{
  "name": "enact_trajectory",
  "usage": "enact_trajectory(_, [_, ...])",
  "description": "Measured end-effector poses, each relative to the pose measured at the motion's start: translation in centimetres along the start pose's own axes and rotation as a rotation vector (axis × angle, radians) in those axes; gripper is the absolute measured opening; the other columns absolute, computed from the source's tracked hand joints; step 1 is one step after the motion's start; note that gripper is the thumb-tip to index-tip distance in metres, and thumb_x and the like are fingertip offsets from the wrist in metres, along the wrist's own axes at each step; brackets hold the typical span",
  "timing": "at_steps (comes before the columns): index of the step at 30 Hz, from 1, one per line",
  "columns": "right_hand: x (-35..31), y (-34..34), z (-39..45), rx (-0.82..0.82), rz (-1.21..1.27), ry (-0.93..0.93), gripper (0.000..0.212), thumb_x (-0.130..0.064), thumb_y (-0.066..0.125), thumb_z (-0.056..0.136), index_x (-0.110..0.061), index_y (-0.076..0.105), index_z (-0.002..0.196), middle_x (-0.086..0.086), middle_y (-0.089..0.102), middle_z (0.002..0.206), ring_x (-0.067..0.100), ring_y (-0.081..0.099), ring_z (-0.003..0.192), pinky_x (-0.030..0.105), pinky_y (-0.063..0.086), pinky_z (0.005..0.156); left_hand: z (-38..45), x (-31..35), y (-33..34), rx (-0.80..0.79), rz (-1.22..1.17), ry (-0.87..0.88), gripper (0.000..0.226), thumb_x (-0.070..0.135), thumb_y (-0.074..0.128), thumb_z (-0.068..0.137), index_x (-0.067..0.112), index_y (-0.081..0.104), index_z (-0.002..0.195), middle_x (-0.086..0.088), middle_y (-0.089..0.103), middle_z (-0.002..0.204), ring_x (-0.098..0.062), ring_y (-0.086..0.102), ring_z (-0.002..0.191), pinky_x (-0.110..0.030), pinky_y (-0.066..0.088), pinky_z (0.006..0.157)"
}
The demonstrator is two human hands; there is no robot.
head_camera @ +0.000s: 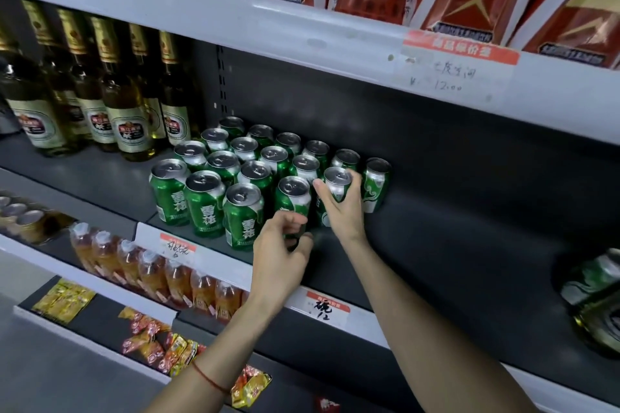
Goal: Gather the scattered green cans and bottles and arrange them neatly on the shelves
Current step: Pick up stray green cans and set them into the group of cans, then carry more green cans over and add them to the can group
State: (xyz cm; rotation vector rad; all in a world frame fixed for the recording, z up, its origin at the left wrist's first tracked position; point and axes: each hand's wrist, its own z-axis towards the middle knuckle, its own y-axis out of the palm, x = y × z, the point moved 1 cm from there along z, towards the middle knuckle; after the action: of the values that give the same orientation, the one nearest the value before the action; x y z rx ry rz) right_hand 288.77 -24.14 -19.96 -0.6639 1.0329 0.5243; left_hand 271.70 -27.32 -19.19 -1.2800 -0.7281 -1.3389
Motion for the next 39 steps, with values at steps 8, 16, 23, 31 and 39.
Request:
enact_trajectory(8, [-1.0,-2.8,-0.8,-0.139,-0.218,0.153,0.084,-0.057,0.071,0.089,-0.021,0.032,0.154,0.014,0.045,0.154,0.027,0.044,0.142,0.035,0.037,0.117,-0.3,0.1,1.8,-0.137,-0.045,0.015,0.026,0.0,0.069,0.091,0.026,0.068,0.093,0.011,0.075,0.092,0.002,0.071,0.087,-0.021,0.057,0.084])
enact_trajectory(16, [-3.7,-15.6,-7.2,-0.059,-0.214,0.138,0.045,-0.039,0.07,0.096,-0.02,0.056,0.135,-0.002,0.069,0.114,0.016,0.068,0.111,0.036,0.052,0.104,-2.1,3.7,10.0,-0.489,-0.106,0.096,0.015,0.014,0.068,0.087,0.027,0.071,0.093,0.001,0.079,0.088,-0.021,0.076,0.088,-0.054,0.059,0.091])
enact_trajectory(23, [-4.2,-29.7,-14.1,0.26,-0.283,0.035,0.033,-0.025,0.07,0.098,-0.01,0.062,0.126,0.006,0.072,0.114,0.014,0.071,0.103,0.023,0.055,0.09,-6.3,8.5,20.8,-0.7,-0.153,0.203,0.033,0.005,0.068,0.094,0.038,0.07,0.092,0.006,0.08,0.09,-0.017,0.076,0.092,-0.053,0.06,0.09])
enact_trajectory(31, [1.0,-44.5,-19.0,0.815,-0.617,-0.056,0.033,-0.025,0.072,0.095,-0.015,0.057,0.122,-0.002,0.053,0.116,0.02,0.054,0.113,0.036,0.047,0.095,-9.8,11.2,29.9,-0.743,-0.261,0.038,0.013,0.006,0.067,0.098,0.017,0.072,0.096,-0.002,0.078,0.086,-0.025,0.075,0.092,-0.037,0.059,0.079])
enact_trajectory(39, [5.8,-46.9,-17.0,0.655,-0.067,0.218,0.02,-0.028,0.071,0.097,-0.023,0.062,0.115,-0.012,0.067,0.1,-0.011,0.06,0.086,0.009,0.046,0.077,-8.4,11.8,37.8,-0.586,-0.386,-0.177,0.006,0.02,0.064,0.102,0.023,0.068,0.099,-0.004,0.073,0.108,-0.022,0.069,0.109,-0.043,0.054,0.099])
